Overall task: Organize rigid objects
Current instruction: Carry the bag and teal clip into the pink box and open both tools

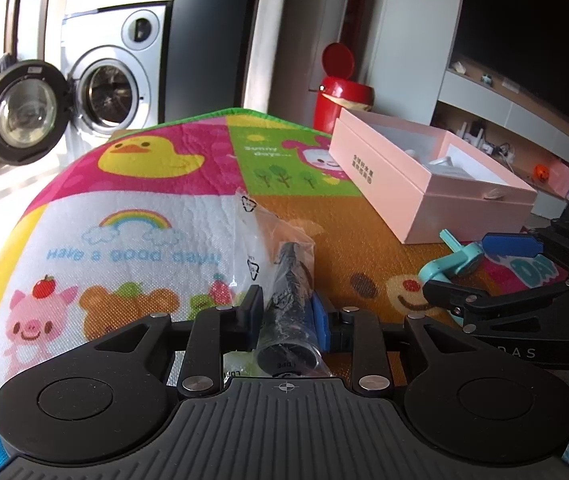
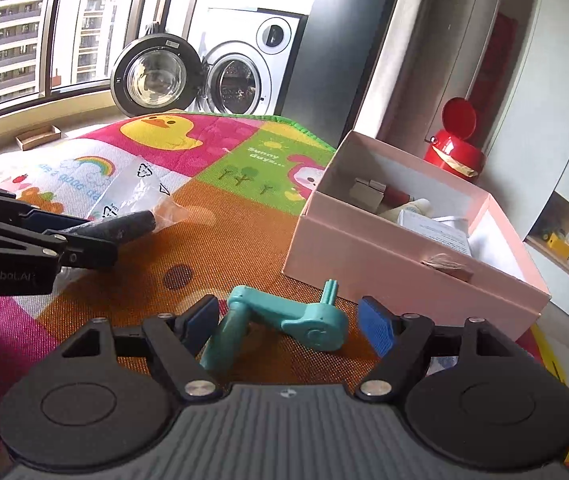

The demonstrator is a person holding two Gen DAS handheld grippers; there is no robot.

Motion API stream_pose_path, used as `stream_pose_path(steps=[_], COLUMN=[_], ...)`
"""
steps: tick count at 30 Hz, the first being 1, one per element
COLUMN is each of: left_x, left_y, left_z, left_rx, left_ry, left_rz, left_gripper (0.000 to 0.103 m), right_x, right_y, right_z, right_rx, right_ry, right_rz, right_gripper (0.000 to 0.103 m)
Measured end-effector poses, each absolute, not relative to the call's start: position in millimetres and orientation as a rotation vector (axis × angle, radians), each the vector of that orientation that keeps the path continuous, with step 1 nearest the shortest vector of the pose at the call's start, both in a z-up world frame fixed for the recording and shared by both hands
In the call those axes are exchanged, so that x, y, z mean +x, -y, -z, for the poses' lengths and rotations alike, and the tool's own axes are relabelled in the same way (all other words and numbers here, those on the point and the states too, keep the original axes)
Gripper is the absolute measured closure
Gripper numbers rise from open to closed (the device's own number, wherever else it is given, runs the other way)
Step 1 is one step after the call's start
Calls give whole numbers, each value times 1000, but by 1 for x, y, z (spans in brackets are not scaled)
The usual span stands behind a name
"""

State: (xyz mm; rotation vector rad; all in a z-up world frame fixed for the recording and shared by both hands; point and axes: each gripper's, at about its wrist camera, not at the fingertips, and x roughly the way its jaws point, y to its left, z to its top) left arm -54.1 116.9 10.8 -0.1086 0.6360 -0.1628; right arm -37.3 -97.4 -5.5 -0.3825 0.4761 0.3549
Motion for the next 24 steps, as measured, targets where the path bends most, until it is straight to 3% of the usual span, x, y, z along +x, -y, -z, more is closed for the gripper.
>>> stream_pose_path(steps=[11, 12, 24], left_x=[-54, -55, -84], left_y=[-118, -119, -94], left_z=[-11, -11, -16], left_rx=[-121, -120, -68], left_ry=[-633, -631, -618], left_rz=[166, 165, 231], left_gripper=[72, 72, 79], right_x=[-7, -6, -51], right_y=[120, 121, 160], right_z=[5, 4, -15], right_rx=[-197, -188, -261], right_ry=[-595, -600, -608], right_rz=[-449, -456, -549], right_gripper=[26, 32, 32])
